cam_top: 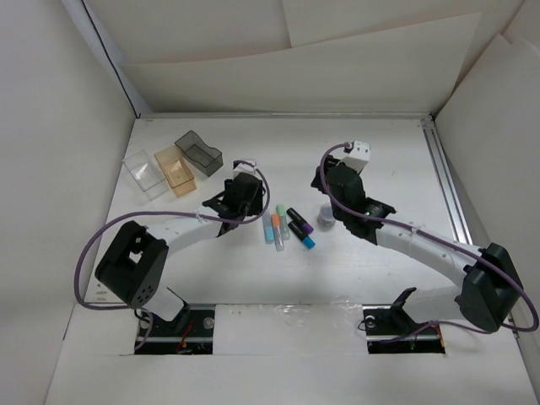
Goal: Sort the stationery into containers
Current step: Pick up the stationery from the center of the board.
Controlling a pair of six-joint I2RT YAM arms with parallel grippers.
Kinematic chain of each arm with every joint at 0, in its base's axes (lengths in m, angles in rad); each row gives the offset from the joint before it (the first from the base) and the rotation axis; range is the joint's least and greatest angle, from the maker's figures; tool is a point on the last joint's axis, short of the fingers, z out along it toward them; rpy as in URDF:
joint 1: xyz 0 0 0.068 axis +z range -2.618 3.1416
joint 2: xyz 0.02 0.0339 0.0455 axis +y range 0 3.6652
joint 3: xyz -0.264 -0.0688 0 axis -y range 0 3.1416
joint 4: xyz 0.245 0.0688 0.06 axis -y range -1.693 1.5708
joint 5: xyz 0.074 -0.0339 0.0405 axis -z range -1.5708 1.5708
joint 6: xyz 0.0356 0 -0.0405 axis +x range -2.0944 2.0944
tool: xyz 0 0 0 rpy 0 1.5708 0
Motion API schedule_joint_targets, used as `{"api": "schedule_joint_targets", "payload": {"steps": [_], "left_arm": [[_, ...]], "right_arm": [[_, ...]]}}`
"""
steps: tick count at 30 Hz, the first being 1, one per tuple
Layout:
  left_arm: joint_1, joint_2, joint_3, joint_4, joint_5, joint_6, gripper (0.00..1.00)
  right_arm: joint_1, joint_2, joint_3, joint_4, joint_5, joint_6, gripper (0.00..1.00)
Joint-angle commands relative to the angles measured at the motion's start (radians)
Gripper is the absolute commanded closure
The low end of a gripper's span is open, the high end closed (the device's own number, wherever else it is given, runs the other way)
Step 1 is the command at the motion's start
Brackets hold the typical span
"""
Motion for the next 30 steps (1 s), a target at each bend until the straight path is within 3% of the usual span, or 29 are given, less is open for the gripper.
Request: {"api": "schedule_joint_targets", "payload": {"steps": [1, 6, 17, 27, 30], "left_arm": [[0.024, 0.026, 0.052, 0.024, -0.024, 0.022, 0.48], [0.024, 0.096, 0.098, 0.021, -0.065, 0.052, 0.48], [0.033, 0.184, 0.141, 0.005, -0.138, 0.072, 0.33], [0.043, 0.245, 0.19, -0.03, -0.137, 0.063, 0.36], [0.052, 0.284, 0.213, -0.05, -0.137, 0.052, 0.41]], "right_arm": [[-0.004, 0.01, 0.008, 0.019, -0.024, 0.002, 0.38], [-0.004, 0.01, 0.008, 0.019, -0.033, -0.007, 0.37], [-0.004, 0.019, 0.008, 0.019, -0.051, -0.007, 0.33], [-0.004, 0.001, 0.008, 0.028, -0.051, -0.007, 0.33], [-0.004, 0.001, 0.008, 0.028, -0.051, -0.007, 0.33]]}}
